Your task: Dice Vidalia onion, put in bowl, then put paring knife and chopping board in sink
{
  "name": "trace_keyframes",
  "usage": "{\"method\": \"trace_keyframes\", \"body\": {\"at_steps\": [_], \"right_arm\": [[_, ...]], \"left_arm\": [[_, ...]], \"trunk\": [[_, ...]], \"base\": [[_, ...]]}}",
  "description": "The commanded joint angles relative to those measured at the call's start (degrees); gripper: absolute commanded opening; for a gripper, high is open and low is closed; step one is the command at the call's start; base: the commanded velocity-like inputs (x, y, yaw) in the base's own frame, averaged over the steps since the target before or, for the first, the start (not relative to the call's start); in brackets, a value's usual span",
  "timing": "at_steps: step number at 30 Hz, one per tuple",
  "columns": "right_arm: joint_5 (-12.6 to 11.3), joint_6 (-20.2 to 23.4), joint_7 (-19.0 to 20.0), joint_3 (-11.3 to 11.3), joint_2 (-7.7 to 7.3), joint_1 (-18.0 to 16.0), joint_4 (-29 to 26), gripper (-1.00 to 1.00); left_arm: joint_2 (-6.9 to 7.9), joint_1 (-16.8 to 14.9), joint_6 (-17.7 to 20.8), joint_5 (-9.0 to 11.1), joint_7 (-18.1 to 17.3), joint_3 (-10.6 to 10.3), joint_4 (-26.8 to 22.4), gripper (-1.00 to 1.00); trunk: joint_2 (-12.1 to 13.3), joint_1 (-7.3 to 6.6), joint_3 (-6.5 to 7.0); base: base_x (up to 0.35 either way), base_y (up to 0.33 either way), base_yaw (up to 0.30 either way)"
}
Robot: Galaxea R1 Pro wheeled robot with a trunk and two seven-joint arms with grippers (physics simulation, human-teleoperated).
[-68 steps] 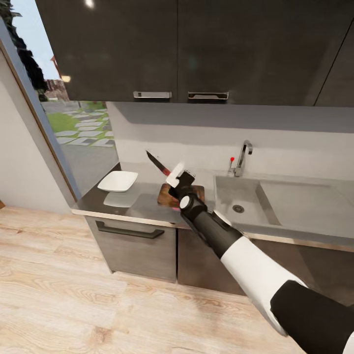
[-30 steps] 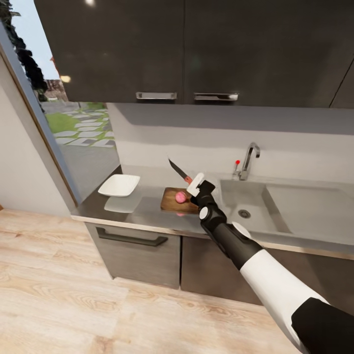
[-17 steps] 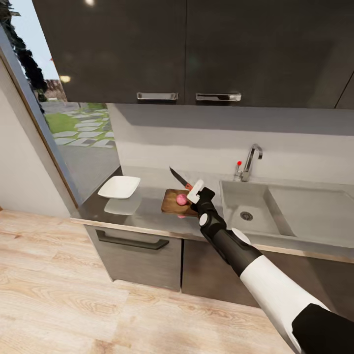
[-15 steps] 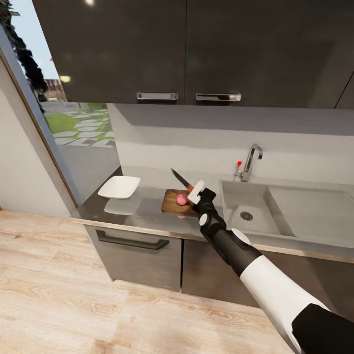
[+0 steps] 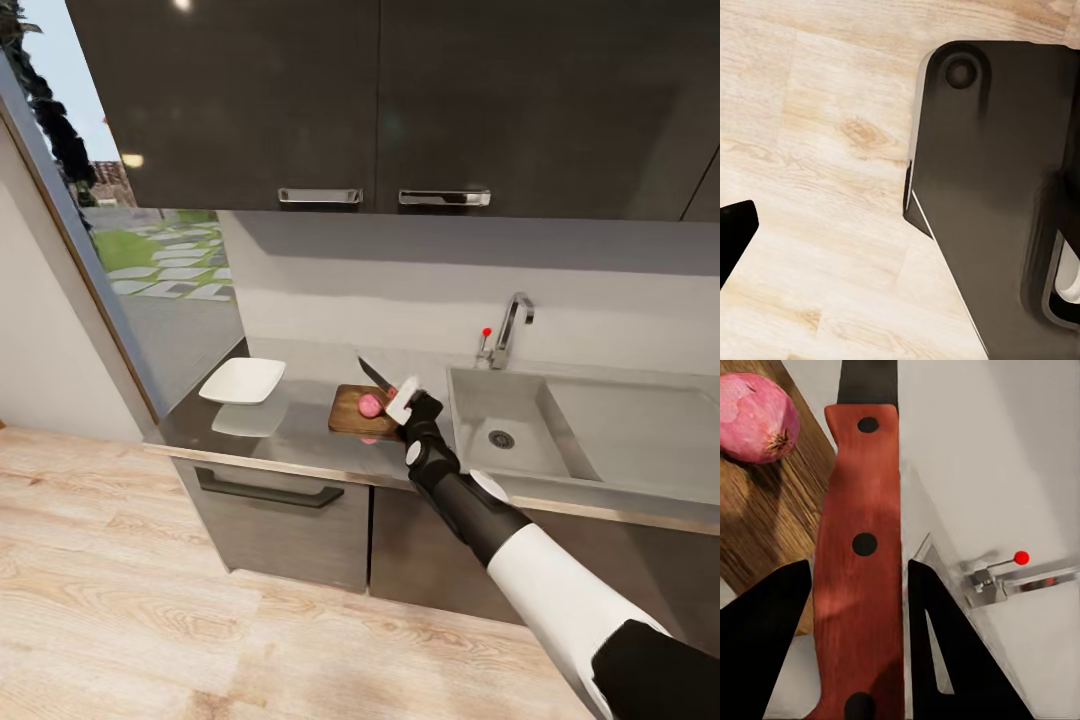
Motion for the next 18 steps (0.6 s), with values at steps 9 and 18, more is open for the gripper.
{"method": "trace_keyframes", "body": {"at_steps": [9, 18], "right_arm": [[0.06, 0.40, -0.28, 3.99, -0.02, -0.07, 2.76, -1.00], [0.05, 0.40, -0.30, 4.26, -0.03, -0.07, 2.94, -1.00]], "left_arm": [[0.08, 0.00, -0.12, 0.40, 0.48, -0.48, -0.11, 1.00], [0.09, 0.00, -0.10, 0.40, 0.48, -0.48, -0.11, 1.00]], "trunk": [[-0.12, 0.04, -0.10], [-0.12, 0.04, -0.10]], "base": [[0.000, 0.000, 0.000], [0.000, 0.000, 0.000]]}}
